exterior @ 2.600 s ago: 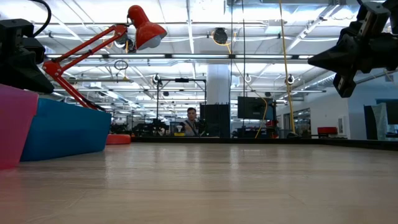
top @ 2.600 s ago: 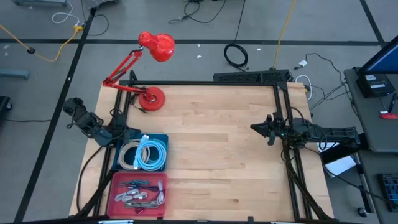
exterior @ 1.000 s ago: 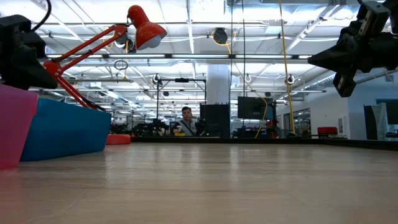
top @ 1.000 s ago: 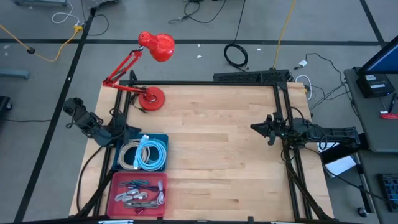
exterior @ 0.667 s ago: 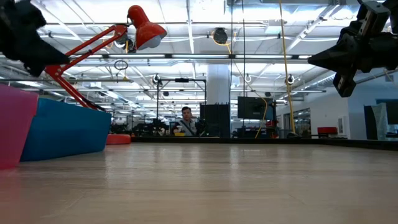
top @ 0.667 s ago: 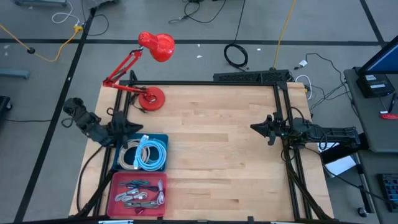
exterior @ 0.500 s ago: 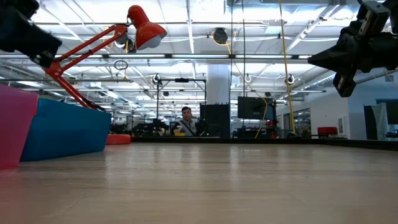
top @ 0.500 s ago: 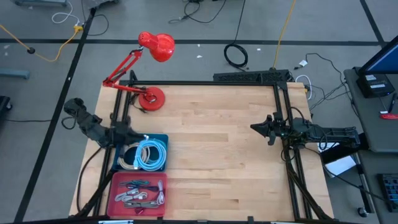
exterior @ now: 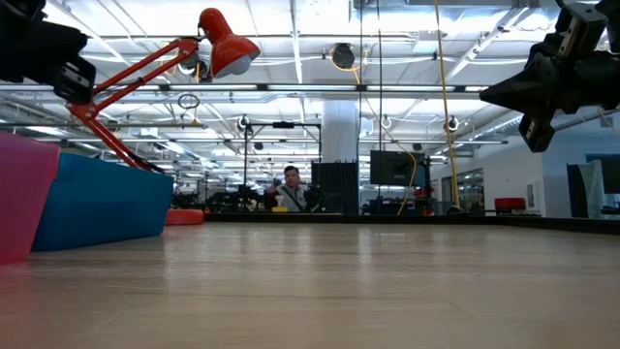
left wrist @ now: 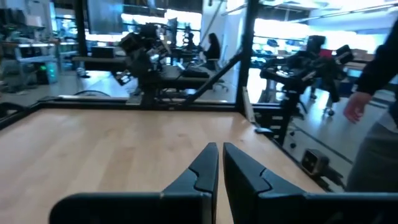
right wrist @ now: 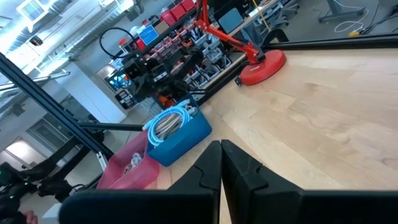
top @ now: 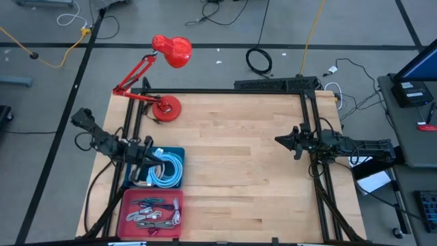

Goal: Pick & Place USB Port
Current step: Return to Home Position

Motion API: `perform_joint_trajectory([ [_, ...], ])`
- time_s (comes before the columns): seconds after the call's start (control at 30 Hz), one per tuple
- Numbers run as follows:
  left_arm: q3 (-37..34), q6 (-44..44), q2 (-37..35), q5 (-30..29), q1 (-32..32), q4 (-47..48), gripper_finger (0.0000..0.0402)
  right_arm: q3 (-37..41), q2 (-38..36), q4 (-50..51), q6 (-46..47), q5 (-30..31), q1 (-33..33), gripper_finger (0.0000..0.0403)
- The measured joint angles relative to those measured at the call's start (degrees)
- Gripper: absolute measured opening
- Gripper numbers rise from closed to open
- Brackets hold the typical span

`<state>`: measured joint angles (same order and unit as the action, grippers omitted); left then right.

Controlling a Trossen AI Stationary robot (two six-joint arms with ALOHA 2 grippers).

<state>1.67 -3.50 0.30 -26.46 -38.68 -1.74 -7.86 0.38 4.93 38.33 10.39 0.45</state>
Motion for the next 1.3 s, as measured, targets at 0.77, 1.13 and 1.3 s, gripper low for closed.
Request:
perform_joint_trajectory([
  [0.77,-0.07,-1.79,0.55,3.95,0.02,-0.1,0.0026,0.0,0.0,0.02,0.0,0.0,0.0,0.0],
  [1.13,-0.07,-1.95,0.56,3.93,0.02,-0.15,0.0026,0.0,0.0,0.02,0.0,0.0,0.0,0.0],
  [1.3,-0.07,-1.93,0.55,3.91,0.0,-0.15,0.0026,0.0,0.0,0.02,0.0,0.0,0.0,0.0],
])
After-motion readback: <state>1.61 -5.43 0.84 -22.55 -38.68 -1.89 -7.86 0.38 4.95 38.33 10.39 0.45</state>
